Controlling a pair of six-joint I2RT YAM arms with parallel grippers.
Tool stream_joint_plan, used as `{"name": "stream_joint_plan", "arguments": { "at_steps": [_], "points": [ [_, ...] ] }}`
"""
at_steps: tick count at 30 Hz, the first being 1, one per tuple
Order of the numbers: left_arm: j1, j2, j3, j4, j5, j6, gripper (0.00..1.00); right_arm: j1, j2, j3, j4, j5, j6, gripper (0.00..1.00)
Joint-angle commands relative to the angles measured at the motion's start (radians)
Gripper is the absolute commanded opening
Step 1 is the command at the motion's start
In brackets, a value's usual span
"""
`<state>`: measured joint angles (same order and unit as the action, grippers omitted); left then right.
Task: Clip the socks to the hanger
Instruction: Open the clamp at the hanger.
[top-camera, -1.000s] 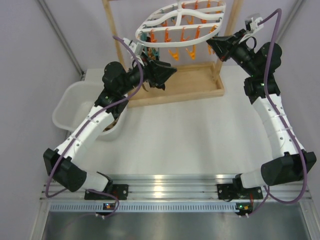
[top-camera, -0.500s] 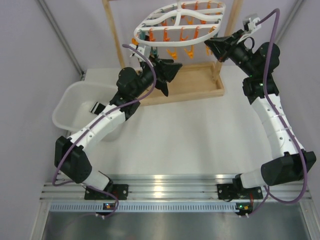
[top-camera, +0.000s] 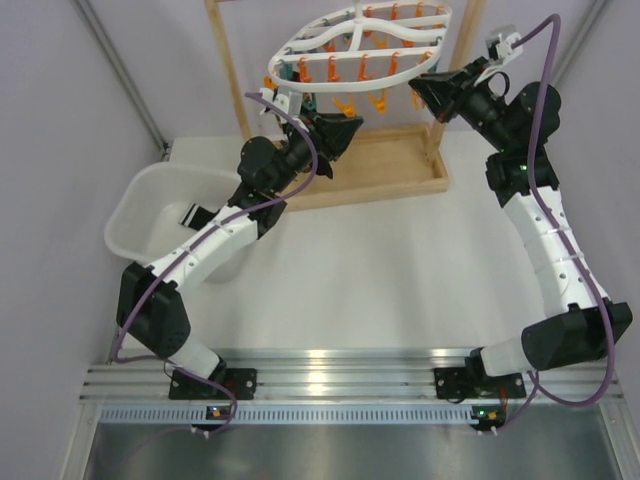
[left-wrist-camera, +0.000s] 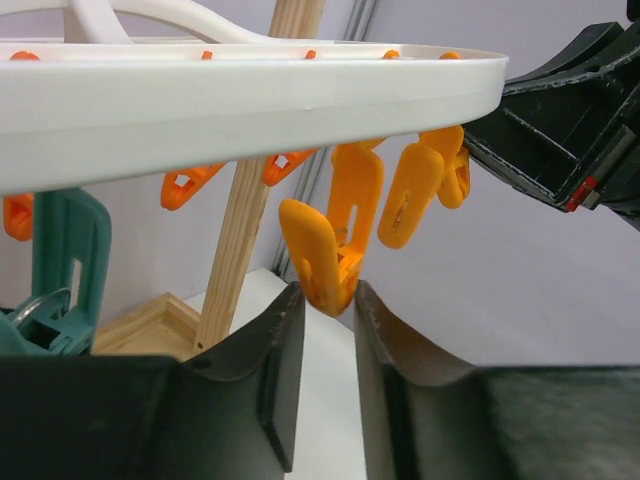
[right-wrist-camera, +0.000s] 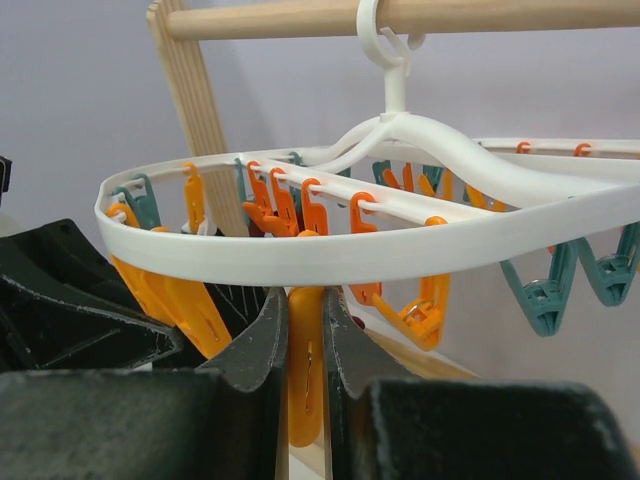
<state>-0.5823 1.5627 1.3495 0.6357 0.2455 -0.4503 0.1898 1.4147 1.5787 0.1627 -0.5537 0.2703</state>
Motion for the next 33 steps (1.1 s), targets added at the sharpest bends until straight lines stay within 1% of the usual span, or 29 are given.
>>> {"name": "stream_joint_plan", "arguments": {
  "at_steps": [1,2,5,6,11,12,13,14,16,17,21,25,26,28,29,32,33],
  "points": [
    [0.001,-0.016,0.004,0.082,0.024,0.012,0.28,0.017,0.012,0.055,0.014,0.006,-0.010,0.00],
    [0.001,-0.021,0.000,0.079,0.028,0.021,0.20,0.016,0.015,0.055,0.014,0.008,-0.008,0.00],
    [0.002,-0.036,-0.004,0.062,0.032,0.044,0.06,0.016,0.020,0.055,0.018,0.006,0.003,0.00],
    [0.001,-0.041,-0.004,0.056,0.031,0.047,0.01,0.017,0.021,0.055,0.021,0.008,0.007,0.00],
    [-0.001,-0.055,-0.007,0.022,0.018,0.108,0.00,0.022,0.018,0.053,0.017,0.008,0.018,0.00],
    [-0.001,-0.058,-0.009,0.021,0.015,0.125,0.00,0.022,0.020,0.055,0.003,0.006,0.017,0.01],
    [0.001,-0.061,-0.009,0.018,0.014,0.140,0.00,0.025,0.018,0.056,-0.002,0.005,0.020,0.05],
    [-0.005,-0.061,-0.006,-0.010,0.011,0.160,0.00,0.025,0.017,0.055,-0.008,0.006,0.018,0.16],
    [-0.013,-0.070,-0.006,-0.028,-0.014,0.223,0.00,0.026,0.009,0.050,-0.029,0.012,0.023,0.23],
    [-0.022,-0.072,-0.004,-0.040,-0.023,0.245,0.00,0.027,0.001,0.050,-0.041,0.024,0.023,0.28],
    [-0.047,-0.089,-0.006,-0.091,-0.066,0.358,0.00,0.031,-0.026,0.043,-0.103,0.060,0.026,0.31],
    [-0.053,-0.099,-0.013,-0.100,-0.081,0.363,0.00,0.030,-0.066,-0.012,-0.060,0.032,0.047,0.29],
    [-0.054,-0.101,-0.021,-0.097,-0.081,0.361,0.00,0.031,-0.072,-0.020,-0.036,0.017,0.052,0.31],
    [-0.054,-0.107,-0.027,-0.081,-0.072,0.351,0.00,0.034,-0.063,-0.016,-0.037,0.002,0.060,0.37],
    [-0.054,-0.108,-0.029,-0.079,-0.072,0.346,0.00,0.034,-0.054,-0.006,-0.046,-0.011,0.058,0.46],
    [-0.054,-0.109,-0.016,-0.094,-0.080,0.331,0.00,0.033,-0.059,0.017,-0.115,0.004,-0.003,0.56],
    [-0.053,-0.110,-0.015,-0.096,-0.081,0.332,0.00,0.030,-0.065,0.011,-0.146,0.012,-0.022,0.57]
  ]
}}
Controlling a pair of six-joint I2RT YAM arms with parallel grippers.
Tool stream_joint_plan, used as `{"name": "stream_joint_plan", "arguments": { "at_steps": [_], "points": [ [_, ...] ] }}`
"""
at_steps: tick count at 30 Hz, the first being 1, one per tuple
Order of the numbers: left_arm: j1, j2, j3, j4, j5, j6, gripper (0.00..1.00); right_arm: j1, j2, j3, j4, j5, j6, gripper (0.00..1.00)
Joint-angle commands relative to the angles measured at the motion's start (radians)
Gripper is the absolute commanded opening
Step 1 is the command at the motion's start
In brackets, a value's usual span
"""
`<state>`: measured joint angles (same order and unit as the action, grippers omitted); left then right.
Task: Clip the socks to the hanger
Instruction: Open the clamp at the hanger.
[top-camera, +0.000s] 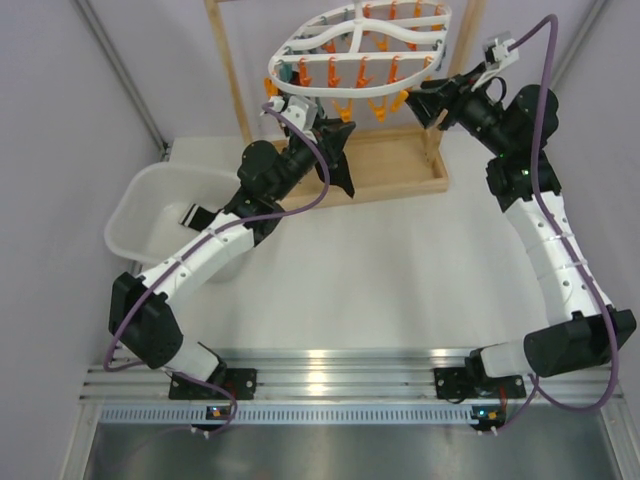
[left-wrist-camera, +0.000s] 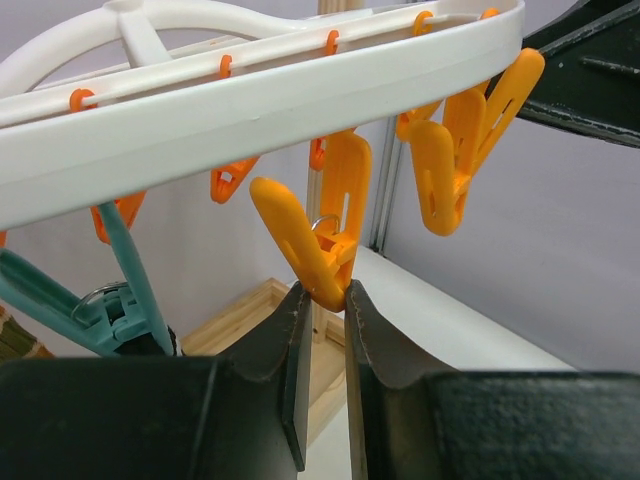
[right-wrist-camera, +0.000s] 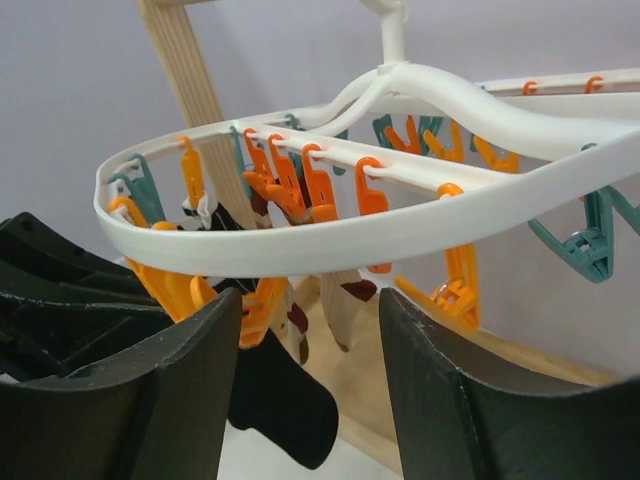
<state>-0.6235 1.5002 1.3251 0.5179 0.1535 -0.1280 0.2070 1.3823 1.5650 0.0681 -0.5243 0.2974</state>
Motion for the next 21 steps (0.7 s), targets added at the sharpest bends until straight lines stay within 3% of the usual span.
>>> {"name": "stream_joint_plan", "arguments": {
  "at_steps": [1,3,6,11,15,21],
  "points": [
    [-0.013,-0.049,0.010,0.019,0.008,0.013,0.00,0.012,-0.038,0.024,-0.065,-0.013,-0.073,0.57],
    [-0.013,-0.054,0.008,0.014,-0.008,0.024,0.00,0.002,-0.061,0.029,-0.153,0.030,-0.127,0.55],
    [-0.012,-0.061,0.005,0.004,-0.017,0.045,0.00,-0.021,-0.100,0.006,-0.198,0.047,-0.132,0.42],
    [-0.013,-0.064,-0.001,-0.001,-0.017,0.067,0.00,-0.026,-0.157,-0.025,-0.199,-0.076,-0.104,0.25],
    [-0.012,-0.064,-0.001,-0.004,-0.006,0.071,0.00,0.060,-0.138,-0.019,-0.149,-0.077,-0.012,0.25],
    [-0.012,-0.069,0.006,-0.028,-0.025,0.090,0.00,0.236,-0.100,-0.010,-0.123,0.099,0.005,0.27]
  ]
}}
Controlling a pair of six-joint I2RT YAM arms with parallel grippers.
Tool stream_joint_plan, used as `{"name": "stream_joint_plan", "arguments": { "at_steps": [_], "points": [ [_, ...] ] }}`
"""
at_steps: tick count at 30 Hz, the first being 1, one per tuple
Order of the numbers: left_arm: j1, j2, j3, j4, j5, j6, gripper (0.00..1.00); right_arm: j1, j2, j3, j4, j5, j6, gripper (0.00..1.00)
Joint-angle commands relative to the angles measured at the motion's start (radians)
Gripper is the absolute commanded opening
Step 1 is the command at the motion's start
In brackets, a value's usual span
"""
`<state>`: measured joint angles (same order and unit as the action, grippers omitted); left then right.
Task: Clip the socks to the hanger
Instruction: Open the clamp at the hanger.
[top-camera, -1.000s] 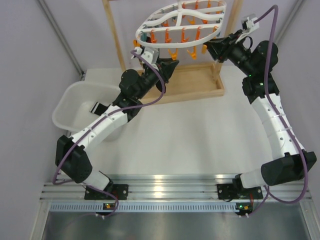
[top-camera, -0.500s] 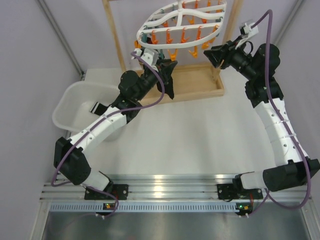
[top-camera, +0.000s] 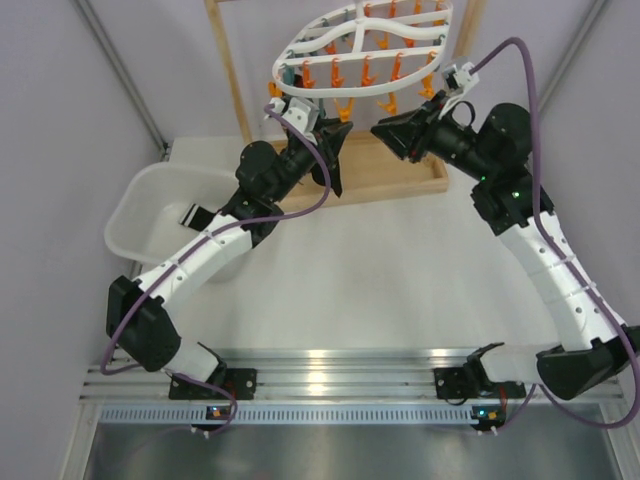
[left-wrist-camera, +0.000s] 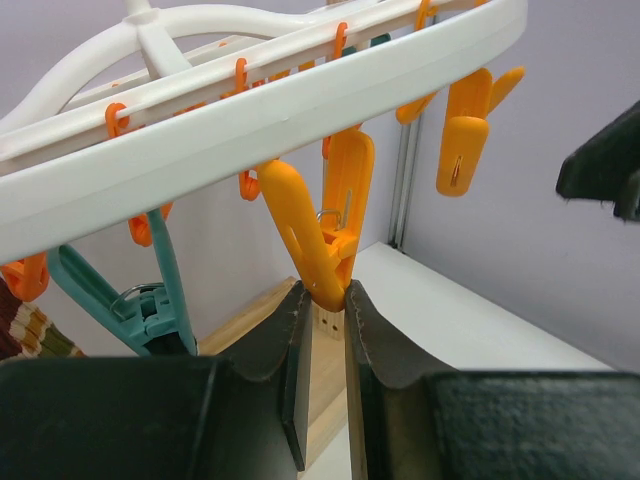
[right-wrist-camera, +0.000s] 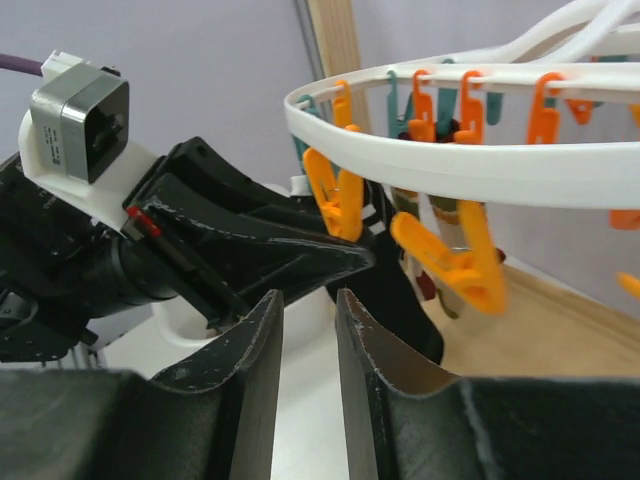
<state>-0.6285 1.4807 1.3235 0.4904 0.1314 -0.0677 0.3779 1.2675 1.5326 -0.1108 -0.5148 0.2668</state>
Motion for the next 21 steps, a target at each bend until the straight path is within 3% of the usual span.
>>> {"name": "stream_joint_plan", "arguments": {
  "at_steps": [1,10,14,21],
  "points": [
    [-0.008,-0.051,0.008,-0.003,-0.003,0.031,0.00,0.075,0.027,0.024,0.060,0.096,0.044,0.28],
    [-0.011,-0.074,-0.009,-0.029,-0.027,0.059,0.00,0.185,0.072,0.032,0.140,0.196,0.085,0.33],
    [-0.017,-0.071,-0.001,-0.033,-0.038,0.060,0.00,0.251,0.092,0.044,0.157,0.341,0.062,0.36],
    [-0.036,-0.072,-0.001,-0.039,-0.059,0.106,0.00,0.325,0.118,0.041,0.215,0.467,0.037,0.40]
  ]
}}
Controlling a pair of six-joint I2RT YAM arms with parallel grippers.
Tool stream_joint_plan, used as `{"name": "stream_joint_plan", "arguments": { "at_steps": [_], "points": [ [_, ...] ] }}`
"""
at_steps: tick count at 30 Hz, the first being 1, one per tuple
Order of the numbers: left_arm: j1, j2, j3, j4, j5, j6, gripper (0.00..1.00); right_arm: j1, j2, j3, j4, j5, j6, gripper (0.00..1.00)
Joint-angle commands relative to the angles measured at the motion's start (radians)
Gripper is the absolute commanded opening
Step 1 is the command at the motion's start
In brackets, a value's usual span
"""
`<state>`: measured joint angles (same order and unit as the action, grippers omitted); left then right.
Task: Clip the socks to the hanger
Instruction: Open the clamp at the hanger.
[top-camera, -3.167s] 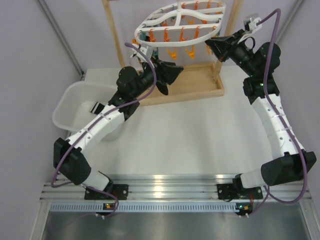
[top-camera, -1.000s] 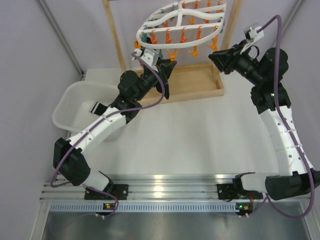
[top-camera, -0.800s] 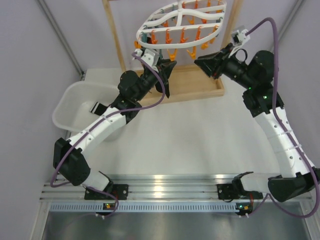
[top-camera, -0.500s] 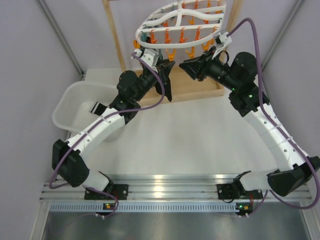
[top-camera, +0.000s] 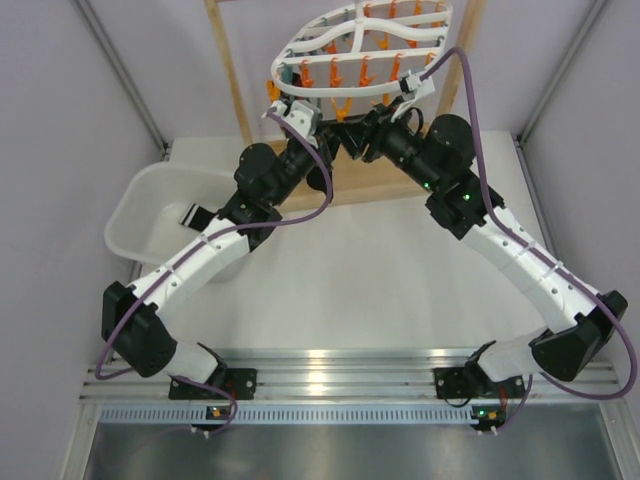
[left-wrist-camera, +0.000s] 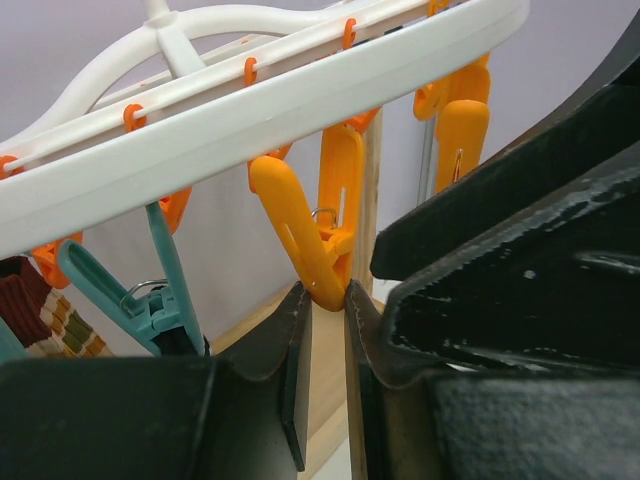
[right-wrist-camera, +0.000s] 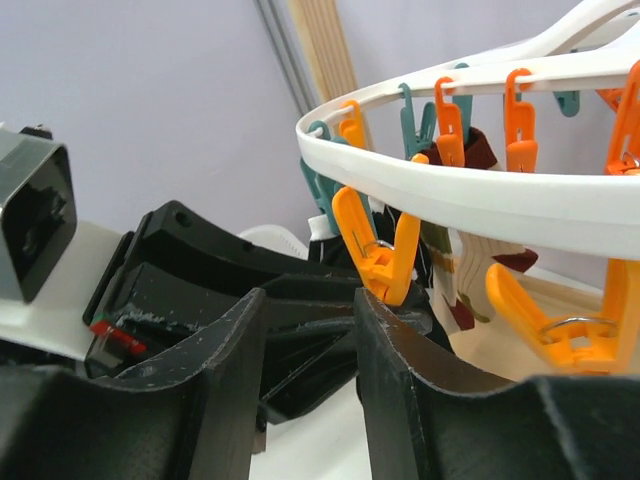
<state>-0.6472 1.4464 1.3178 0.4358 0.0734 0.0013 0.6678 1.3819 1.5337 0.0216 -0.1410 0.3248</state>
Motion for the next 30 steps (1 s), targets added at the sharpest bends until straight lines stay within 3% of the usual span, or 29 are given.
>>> {"name": "stream_joint_plan", "arguments": {
  "at_steps": [1,8,21,30],
  "points": [
    [-0.019,-0.038,0.004,0.015,-0.001,0.037,0.00,0.039,0.008,0.040,0.087,0.113,-0.023,0.41],
    [-0.029,-0.034,0.006,0.012,-0.014,0.045,0.00,0.052,0.039,0.072,0.067,0.265,-0.021,0.43],
    [-0.048,-0.021,0.012,0.000,-0.021,0.071,0.00,0.098,0.065,0.069,0.155,0.380,-0.026,0.51],
    [-0.063,-0.018,0.020,-0.029,-0.024,0.112,0.00,0.102,0.083,0.078,0.182,0.405,-0.017,0.45]
  ]
}}
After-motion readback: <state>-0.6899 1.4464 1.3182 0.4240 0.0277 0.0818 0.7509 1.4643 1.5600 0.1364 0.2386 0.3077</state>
